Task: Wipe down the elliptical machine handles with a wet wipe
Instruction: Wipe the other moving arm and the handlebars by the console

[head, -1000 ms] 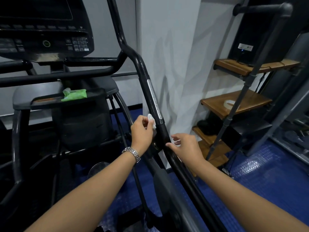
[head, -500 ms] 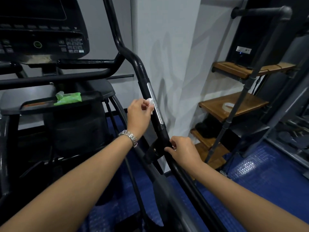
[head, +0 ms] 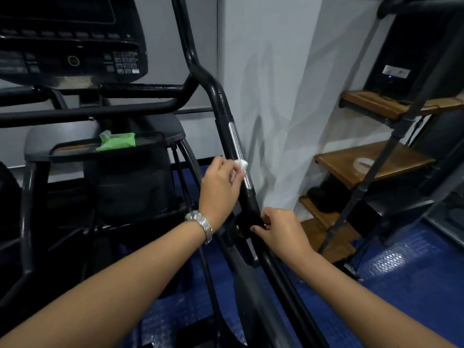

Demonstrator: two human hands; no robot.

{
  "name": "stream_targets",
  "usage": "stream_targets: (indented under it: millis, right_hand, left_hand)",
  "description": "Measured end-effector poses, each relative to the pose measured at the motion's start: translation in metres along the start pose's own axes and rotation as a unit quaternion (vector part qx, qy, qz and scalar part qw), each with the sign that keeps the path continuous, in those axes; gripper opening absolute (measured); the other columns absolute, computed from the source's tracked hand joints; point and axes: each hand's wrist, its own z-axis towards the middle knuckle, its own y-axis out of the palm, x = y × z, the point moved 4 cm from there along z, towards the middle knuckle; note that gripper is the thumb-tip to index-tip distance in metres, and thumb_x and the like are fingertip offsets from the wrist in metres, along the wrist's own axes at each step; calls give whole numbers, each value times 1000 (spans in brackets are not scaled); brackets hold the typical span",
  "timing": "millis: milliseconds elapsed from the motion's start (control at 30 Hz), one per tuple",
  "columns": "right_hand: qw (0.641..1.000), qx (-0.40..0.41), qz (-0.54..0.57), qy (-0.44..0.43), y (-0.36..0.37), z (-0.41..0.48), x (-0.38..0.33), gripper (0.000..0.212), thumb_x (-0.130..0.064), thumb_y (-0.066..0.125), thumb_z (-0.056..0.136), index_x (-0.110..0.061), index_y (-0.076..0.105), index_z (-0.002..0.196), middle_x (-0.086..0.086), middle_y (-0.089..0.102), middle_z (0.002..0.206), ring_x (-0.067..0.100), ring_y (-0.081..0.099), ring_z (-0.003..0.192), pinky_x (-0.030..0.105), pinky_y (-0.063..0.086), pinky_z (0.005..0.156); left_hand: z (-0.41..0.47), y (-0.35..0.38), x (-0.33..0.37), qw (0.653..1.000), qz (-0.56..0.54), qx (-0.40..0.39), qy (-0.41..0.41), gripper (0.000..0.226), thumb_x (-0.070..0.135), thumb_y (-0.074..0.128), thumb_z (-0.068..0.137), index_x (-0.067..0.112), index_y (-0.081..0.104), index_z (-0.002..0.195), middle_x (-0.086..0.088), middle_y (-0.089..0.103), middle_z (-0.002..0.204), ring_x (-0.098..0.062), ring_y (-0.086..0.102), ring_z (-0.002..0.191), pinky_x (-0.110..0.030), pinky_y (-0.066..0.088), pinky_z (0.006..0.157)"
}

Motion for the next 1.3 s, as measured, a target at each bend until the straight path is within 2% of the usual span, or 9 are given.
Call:
stream_targets:
  millis: [133,333,400,533,700,867,1067,1200,1300]
  right_hand:
    - [1000,3,1,-4,0,-2,0,27,-35,70,81,-15,53,78,2,60,76,20,59,72,34,51,66]
    - [1000,-1,7,-7,-2,-2,0,26,-36,70,82,-12,59,85,2,63,81,19,61,77,36,53,70]
    - [1000,-4,0,-11,-2,-1,0,27,-38,69,82,-13,59,87,1,63,81,19,60,76,35,53,69]
    - [1000,-7,5,-17,0,-1,2,27,-38,69,81,-14,61,89,0,63,83,17,62,76,36,54,69]
    - [1000,2,4,-21,-1,-1,3,26,-38,69,82,-14,61,86,-1,62,79,15,60,72,36,54,66]
    - [1000,1,4,-24,1,-1,4,28,-40,68,82,-16,62,95,-2,64,87,14,62,79,34,55,70]
    - [1000,-8,-3,-27,-1,2,5,29,-39,69,81,-12,60,88,1,62,81,19,60,77,32,51,67]
    - [1000,-11,5,-26,-1,2,5,29,-38,69,81,-12,61,91,3,63,83,20,61,80,30,50,67]
    - [999,6,5,-42,-2,0,5,30,-37,69,82,-10,61,90,1,62,83,19,60,80,25,42,62]
  left_hand:
    - [-23,6,3,996,44,-44,70,14,21,70,84,8,64,85,-1,55,88,-16,54,77,-26,47,67]
    - [26,-5,7,996,75,16,36,18,26,68,86,8,66,84,3,50,85,-13,49,75,-23,41,66]
    - [4,1,11,990,110,-4,91,17,24,69,85,7,66,83,-2,55,86,-16,50,74,-22,41,64]
    - [-25,10,14,965,163,-63,198,16,24,68,85,8,68,84,-4,59,89,-20,53,73,-28,52,56]
    - [35,-7,17,976,174,-5,134,21,24,65,88,4,71,86,-7,58,91,-21,54,77,-27,50,60]
    - [-13,14,22,939,238,-99,228,20,23,66,87,6,66,77,-4,56,88,-20,49,73,-30,49,40]
    - [27,3,27,951,244,-56,179,25,25,61,90,4,69,80,-4,56,90,-18,47,72,-29,51,51]
    - [4,16,35,917,285,-140,239,21,21,71,83,3,67,73,-6,55,84,-21,49,71,-28,46,40]
    - [28,5,32,941,264,-95,190,28,29,59,91,4,69,83,-5,55,90,-18,46,75,-28,49,54]
